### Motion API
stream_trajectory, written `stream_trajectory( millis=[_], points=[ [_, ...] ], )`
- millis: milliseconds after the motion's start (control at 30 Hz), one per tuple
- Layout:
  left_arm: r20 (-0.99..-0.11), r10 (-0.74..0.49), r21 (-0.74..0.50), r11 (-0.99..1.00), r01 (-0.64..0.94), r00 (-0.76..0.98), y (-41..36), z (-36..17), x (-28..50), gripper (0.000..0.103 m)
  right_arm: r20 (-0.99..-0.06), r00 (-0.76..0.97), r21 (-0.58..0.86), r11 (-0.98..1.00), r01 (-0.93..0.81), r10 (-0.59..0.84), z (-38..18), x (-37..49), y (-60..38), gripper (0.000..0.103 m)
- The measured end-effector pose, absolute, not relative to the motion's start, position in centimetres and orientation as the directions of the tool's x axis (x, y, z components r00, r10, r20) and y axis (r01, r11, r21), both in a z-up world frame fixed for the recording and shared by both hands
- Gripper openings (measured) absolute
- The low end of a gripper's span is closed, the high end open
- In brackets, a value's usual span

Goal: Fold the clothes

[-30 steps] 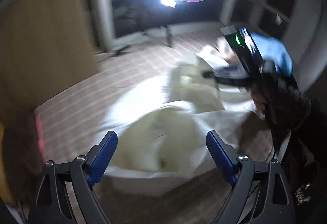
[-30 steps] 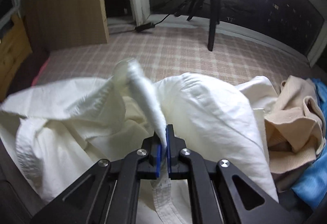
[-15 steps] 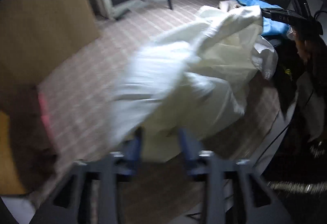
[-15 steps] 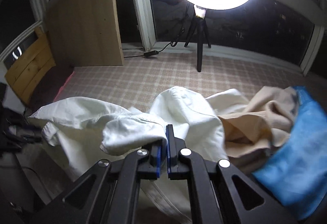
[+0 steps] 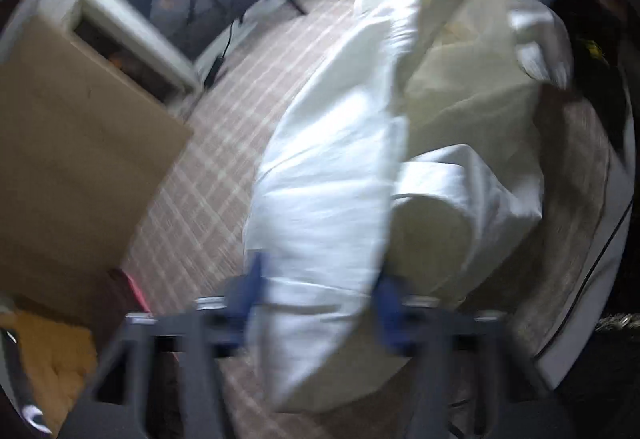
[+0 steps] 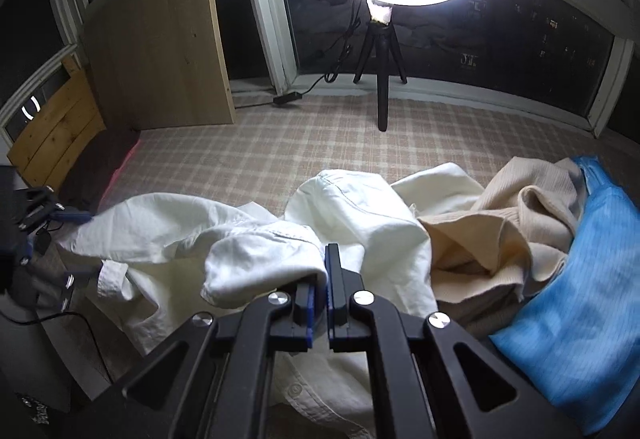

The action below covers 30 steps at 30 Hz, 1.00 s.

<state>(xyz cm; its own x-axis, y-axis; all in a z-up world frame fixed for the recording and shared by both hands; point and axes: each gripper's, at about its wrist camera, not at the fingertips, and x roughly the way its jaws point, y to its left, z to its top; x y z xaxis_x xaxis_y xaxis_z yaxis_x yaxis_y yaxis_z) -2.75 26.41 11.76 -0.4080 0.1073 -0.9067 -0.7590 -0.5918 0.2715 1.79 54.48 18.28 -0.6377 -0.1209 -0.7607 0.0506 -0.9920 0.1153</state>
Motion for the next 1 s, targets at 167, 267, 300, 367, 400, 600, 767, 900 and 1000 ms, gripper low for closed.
stream_trajectory(
  millis=[167,267,300,367,400,600,767,900,1000],
  points=[
    [-0.899,0.235,0.105,-0.704,-0.703,-0.369,23.3,15.2,-3.4,0.004,-0.747,-0.651,0.09,-0.991,0.096,-0.131,20.2,3.6,53.9,0.004],
    [-0.883,0.32,0.006,-0.725,-0.689,-0.344,20.1,18.7,-1.3,0.004,-0.733,-0.66,0.083,-0.985,0.151,-0.163,22.6,5.8,53.5,0.004],
    [-0.876,0.346,-0.022,-0.724,-0.689,-0.335,19.0,19.9,-0.3,0.004,-0.728,-0.662,0.076,-0.981,0.176,-0.175,23.7,6.9,53.3,0.004],
    [-0.867,0.386,-0.074,-0.723,-0.686,-0.314,17.7,21.0,0.8,0.004,-0.712,-0.673,0.075,-0.974,0.213,-0.202,25.3,8.1,53.1,0.004],
    [-0.865,0.401,-0.097,-0.723,-0.684,-0.301,17.4,21.1,0.9,0.004,-0.703,-0.677,0.075,-0.97,0.231,-0.216,26.2,8.6,53.0,0.004],
    [-0.877,0.431,-0.21,-0.74,-0.639,-0.212,17.2,17.4,-0.9,0.01,-0.684,-0.701,0.031,-0.968,0.247,-0.201,25.6,5.3,52.1,0.004],
    [-0.964,0.243,-0.152,-0.832,-0.533,-0.105,19.6,5.6,-7.1,0.007,-0.875,-0.444,-0.248,-0.966,0.068,0.193,11.0,-7.5,52.6,0.028],
    [-0.945,0.317,-0.226,-0.808,-0.544,-0.078,19.5,4.8,-7.2,0.007,-0.872,-0.457,-0.18,-0.983,-0.037,0.177,12.0,-5.3,54.9,0.036],
    [-0.938,0.338,-0.238,-0.795,-0.558,-0.081,19.0,5.3,-6.6,0.007,-0.833,-0.54,-0.062,-0.99,-0.129,0.122,16.1,-1.7,56.1,0.044]
  ],
)
